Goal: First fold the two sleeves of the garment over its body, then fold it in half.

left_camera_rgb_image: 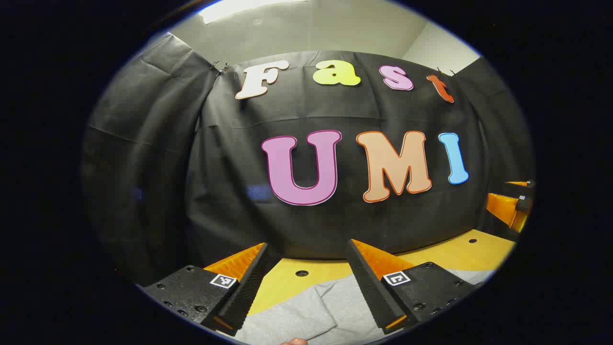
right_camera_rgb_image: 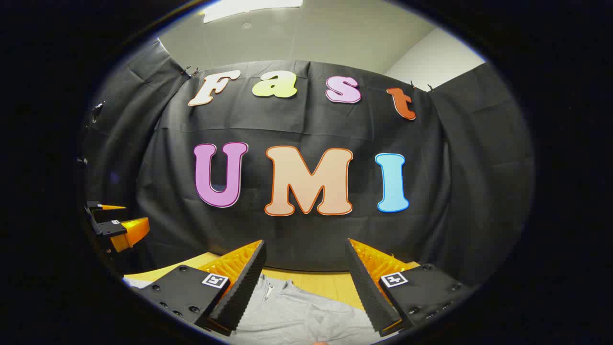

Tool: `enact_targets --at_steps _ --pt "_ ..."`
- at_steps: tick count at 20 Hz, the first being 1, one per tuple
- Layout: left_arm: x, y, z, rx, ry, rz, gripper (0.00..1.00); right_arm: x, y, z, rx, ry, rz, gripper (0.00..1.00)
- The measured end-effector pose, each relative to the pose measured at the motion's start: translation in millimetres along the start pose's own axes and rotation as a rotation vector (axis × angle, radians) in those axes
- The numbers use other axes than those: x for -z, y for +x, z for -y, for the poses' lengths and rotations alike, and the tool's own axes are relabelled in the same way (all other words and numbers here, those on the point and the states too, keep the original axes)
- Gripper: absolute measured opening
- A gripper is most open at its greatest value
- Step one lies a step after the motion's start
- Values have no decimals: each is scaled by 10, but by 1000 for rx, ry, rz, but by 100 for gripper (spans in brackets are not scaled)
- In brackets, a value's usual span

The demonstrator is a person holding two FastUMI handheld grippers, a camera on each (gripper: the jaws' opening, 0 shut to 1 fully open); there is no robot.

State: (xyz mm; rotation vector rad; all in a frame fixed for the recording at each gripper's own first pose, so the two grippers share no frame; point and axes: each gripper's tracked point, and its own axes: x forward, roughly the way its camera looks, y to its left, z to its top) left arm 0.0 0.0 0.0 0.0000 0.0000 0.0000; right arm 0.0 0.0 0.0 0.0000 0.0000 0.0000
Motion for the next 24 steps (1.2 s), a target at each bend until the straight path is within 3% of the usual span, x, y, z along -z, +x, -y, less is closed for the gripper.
enact_targets --at_steps 11,12,14,15,16,17,24 --pt "-9 67 38 11 0 11 95 96 60 119 24 -11 -26 99" --pt "-7 77 30 12 2 10 100 104 64 149 30 -14 -30 100" --pt "-5 92 46 14 5 11 100 130 59 199 41 -24 -35 99" --pt "-10 102 53 16 7 12 95 147 56 244 49 -28 -37 99" --pt "-13 114 66 19 9 14 100 156 62 290 57 -32 -40 99" --pt "-30 120 74 21 11 18 95 171 66 338 67 -35 -43 99" --pt "-67 164 192 56 13 38 95 343 66 974 158 -105 -91 100"
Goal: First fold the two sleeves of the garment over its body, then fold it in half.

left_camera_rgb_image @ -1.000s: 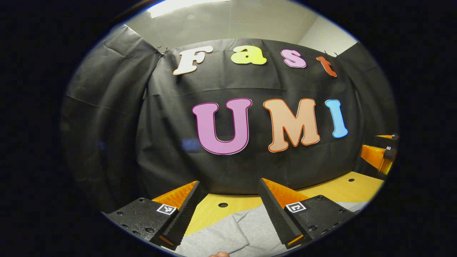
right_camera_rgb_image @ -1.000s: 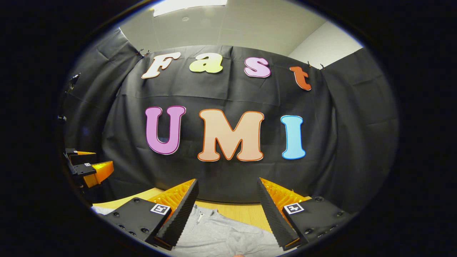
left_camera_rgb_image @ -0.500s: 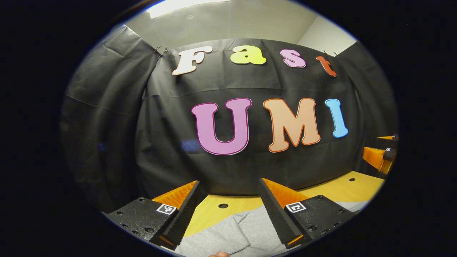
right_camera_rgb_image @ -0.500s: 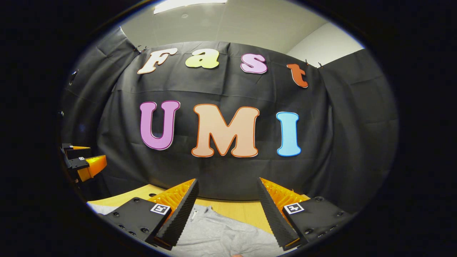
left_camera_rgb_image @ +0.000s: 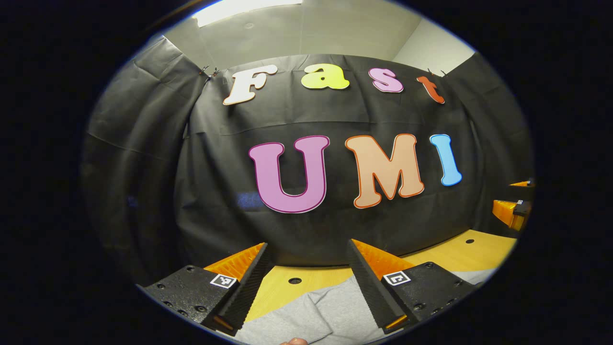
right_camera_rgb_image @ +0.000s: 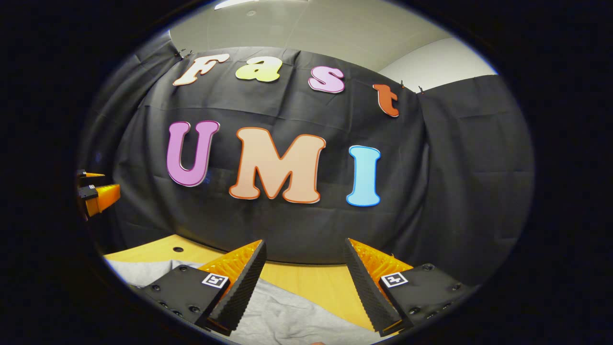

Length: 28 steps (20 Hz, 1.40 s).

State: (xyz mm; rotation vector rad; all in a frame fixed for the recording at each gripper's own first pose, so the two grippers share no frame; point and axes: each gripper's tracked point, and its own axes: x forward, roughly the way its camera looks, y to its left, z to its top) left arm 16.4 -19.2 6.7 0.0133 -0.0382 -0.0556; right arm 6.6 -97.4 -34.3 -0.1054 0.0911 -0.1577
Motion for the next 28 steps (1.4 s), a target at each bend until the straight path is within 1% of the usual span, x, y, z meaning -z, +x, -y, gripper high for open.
enact_targets --at_steps 4,5,6,9,13,21,28 --pt "35 38 67 18 -3 -8 95 245 30 456 59 -35 -83 100" --pt "29 50 77 21 -1 -8 95 305 24 569 77 -38 -97 96" --pt "27 51 88 25 1 -7 95 364 4 694 99 -41 -109 99" --pt "31 85 183 47 7 -8 95 590 -95 1019 154 -44 -164 99" --pt "60 114 344 79 -1 -16 95 1013 -312 1365 203 -52 -267 100" --pt "36 170 636 135 1 -15 95 1853 -751 1781 215 -74 -496 100" --pt "72 163 726 140 13 -29 95 2602 -1226 2012 214 -44 -701 100"
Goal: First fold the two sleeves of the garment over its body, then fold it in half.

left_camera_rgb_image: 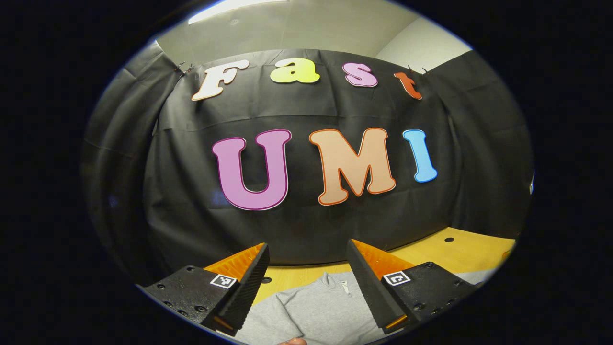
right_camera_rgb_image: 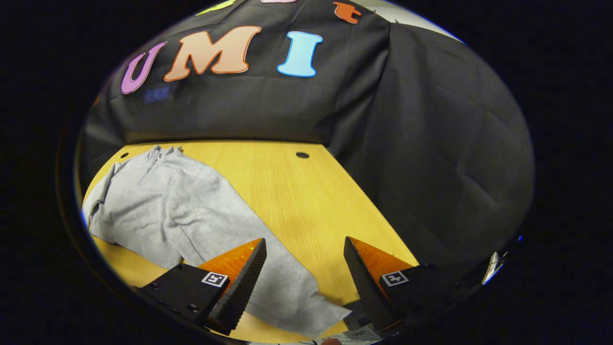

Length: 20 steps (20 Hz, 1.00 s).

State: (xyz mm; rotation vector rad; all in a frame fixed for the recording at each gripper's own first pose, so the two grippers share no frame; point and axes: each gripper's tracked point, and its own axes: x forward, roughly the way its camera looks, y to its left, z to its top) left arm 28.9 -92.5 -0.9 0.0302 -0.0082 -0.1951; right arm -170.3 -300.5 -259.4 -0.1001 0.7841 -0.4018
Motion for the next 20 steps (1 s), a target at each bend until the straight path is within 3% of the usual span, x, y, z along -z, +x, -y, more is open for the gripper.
enact_targets --at_steps 11,16,20 --pt "45 -33 28 -7 1 -23 95 947 86 -133 -75 45 -253 100" --pt "65 -33 -41 -20 4 -29 95 1061 126 -137 -71 57 -290 100" --pt "95 -23 -61 -26 1 -35 95 1112 120 -169 -90 145 -317 96"
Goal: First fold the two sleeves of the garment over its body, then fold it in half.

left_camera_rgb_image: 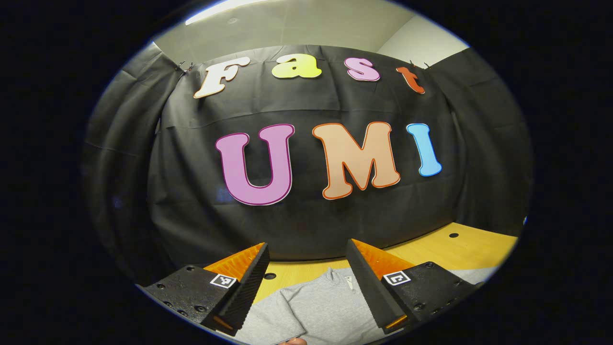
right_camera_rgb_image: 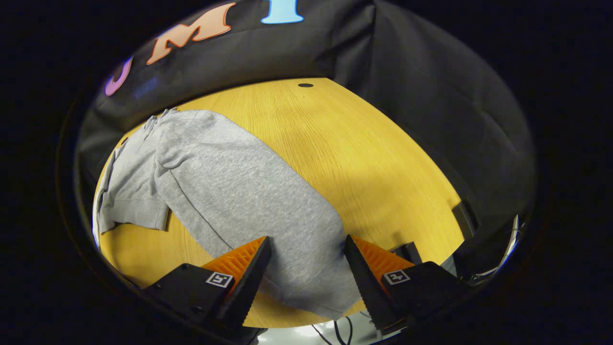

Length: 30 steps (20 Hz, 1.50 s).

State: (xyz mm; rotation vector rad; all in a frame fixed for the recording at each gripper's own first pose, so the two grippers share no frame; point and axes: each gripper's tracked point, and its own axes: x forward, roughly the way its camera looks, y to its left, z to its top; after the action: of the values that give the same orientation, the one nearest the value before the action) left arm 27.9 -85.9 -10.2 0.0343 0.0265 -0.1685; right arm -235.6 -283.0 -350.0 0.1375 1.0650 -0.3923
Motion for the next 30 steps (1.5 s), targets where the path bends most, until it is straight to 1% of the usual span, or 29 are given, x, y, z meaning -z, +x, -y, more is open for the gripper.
enact_targets --at_steps 1,2,3,4,5,6,7,8,9,10,11,13,16,20,23,24,25,26,27,28,30 --pt "7 -1 2 1 -4 -2 95 12 25 28 5 7 -2 92" --pt "9 5 11 3 -8 -4 95 -2 25 32 13 13 -1 84" --pt "13 9 16 6 -10 -7 95 -8 27 6 13 18 -5 62" --pt "34 2 20 5 -10 -10 95 -13 31 -20 10 13 -9 56" --pt "36 4 18 5 -12 -11 100 -14 35 -42 11 4 -9 47" --pt "45 -2 22 6 -14 -13 95 -32 35 -55 20 -1 -7 32" --pt "44 0 20 4 -14 -14 95 -29 50 -65 27 -12 -12 16" --pt "51 -5 2 1 -15 -14 95 -43 22 -70 26 -25 -9 14" --pt "50 -2 -1 0 -16 -14 95 -36 50 -79 31 -17 -22 6" --pt "57 -7 -3 0 -16 -15 95 -77 55 -83 30 -8 -13 5" --pt "46 -15 -16 -3 -13 -14 95 -92 47 -101 25 19 -13 2" --pt "18 -11 -40 -6 -6 -5 95 -114 26 -159 7 89 -20 3" --pt "18 -15 -62 -8 2 -2 95 -245 -23 -231 -36 173 -5 3" --pt "37 -32 -102 -12 1 -6 95 -521 -119 -376 -106 265 39 3" --pt "28 -34 -137 -17 4 -5 95 -723 -181 -535 -160 298 62 2" --pt "34 -43 -156 -21 5 -4 95 -805 -203 -609 -182 303 73 3" --pt "33 -46 -177 -25 5 -4 95 -877 -226 -673 -205 309 84 1" --pt "46 -50 -202 -29 5 -6 95 -965 -254 -773 -231 317 93 3" --pt "49 -54 -233 -37 7 -9 95 -1040 -276 -844 -251 321 98 1" --pt "64 -63 -273 -45 8 -11 95 -1124 -286 -913 -268 325 108 3" --pt "82 -81 -357 -63 13 -15 95 -1303 -324 -1078 -312 333 123 3"
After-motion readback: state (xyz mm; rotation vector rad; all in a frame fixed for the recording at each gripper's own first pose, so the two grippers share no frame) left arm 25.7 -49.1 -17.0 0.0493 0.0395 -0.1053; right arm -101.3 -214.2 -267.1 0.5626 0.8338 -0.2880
